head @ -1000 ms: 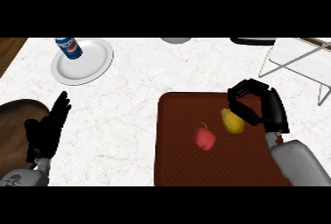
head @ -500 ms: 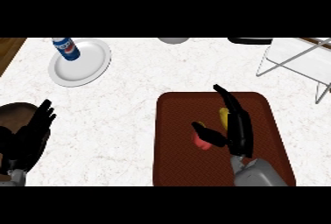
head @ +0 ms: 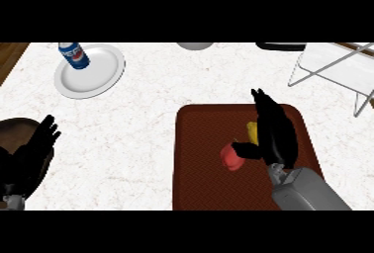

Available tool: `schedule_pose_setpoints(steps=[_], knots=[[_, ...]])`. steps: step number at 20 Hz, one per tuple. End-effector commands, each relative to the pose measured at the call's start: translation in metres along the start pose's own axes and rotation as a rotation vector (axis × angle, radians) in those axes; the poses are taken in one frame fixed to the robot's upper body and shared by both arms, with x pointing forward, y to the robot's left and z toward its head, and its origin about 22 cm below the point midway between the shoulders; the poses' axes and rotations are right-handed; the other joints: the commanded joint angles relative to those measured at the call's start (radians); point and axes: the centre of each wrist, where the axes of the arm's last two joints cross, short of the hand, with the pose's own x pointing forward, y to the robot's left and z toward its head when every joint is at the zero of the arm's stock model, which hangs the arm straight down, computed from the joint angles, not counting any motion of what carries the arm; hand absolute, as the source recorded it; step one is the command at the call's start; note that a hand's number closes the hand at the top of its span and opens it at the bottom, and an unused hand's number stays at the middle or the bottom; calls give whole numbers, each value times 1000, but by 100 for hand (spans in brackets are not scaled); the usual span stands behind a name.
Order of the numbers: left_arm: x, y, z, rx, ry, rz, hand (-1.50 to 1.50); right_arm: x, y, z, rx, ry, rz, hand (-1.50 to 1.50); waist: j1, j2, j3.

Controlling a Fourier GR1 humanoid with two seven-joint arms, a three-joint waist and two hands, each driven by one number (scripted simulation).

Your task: Pick the lemon from the tray and place it in the tiered shelf

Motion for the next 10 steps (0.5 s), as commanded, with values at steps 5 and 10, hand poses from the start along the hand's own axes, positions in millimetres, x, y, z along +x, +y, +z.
schedule_pose_setpoints(steps=[5,10], knots=[[-7,7,3,2,-1,6,0,35,-24,-1,283,104,416,-150,15,6,1],[7,4,0,-7,-10,7,0,33,-20,-18,312,165,518,-150,16,11,5]])
